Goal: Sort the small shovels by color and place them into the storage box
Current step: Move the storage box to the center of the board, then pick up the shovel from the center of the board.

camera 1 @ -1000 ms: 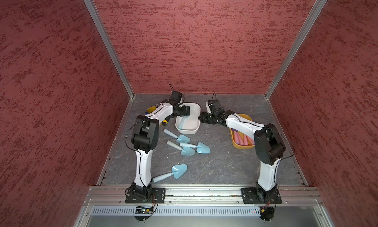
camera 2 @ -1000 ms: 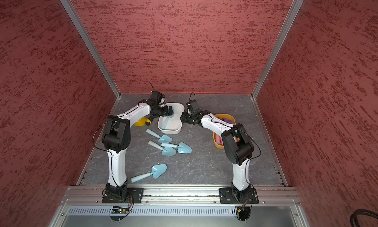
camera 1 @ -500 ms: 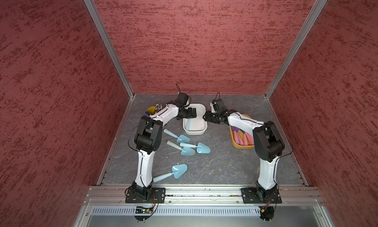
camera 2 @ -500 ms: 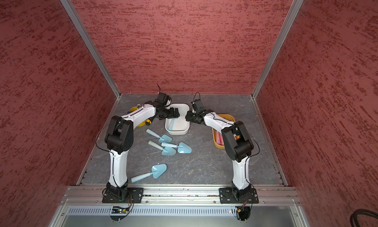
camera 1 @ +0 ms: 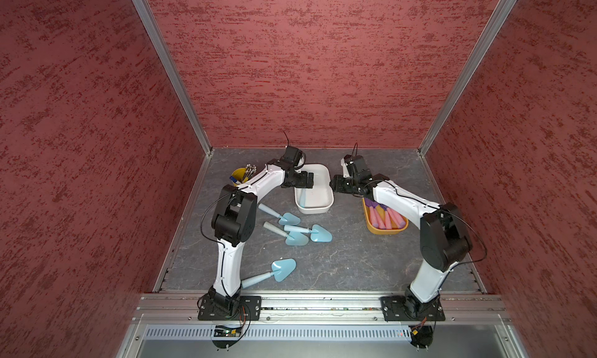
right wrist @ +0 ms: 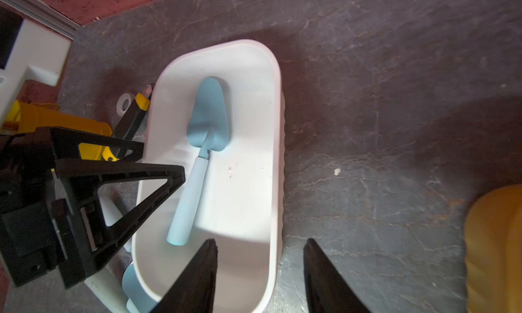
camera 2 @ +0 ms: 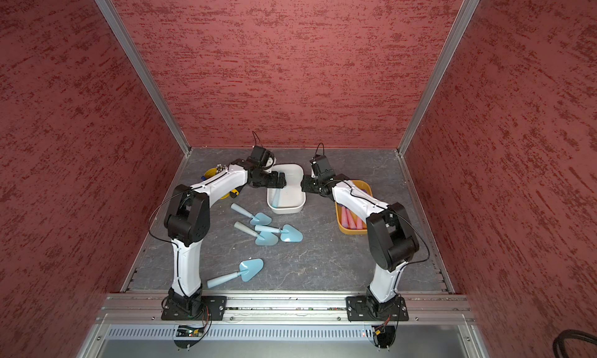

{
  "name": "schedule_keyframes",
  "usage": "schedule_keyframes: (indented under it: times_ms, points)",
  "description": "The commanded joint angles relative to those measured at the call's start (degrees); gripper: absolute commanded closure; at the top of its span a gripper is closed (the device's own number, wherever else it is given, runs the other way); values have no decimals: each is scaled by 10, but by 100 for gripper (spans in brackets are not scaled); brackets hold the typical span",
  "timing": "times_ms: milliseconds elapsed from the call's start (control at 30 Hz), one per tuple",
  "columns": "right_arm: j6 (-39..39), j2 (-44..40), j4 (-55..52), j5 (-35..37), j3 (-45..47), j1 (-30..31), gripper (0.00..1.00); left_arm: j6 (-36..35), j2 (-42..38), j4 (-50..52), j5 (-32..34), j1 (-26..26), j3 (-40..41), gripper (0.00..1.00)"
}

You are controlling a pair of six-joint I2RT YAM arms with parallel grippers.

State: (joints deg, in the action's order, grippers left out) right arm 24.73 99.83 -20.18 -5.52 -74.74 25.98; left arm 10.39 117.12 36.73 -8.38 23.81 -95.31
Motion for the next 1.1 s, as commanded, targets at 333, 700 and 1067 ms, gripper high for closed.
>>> schedule_keyframes:
  times_ms: [333,700,1067]
  points:
    - [-60,-131,50,-9,102,1,50,-321,-251,119,-36,2,164,1]
    - [-52,-137,72,-28,117,2,50,-453,-431,230,34,86,368,9]
    - [-37,-161,102,-38,165,5,51,-782,-491,91,-1,87,514,18]
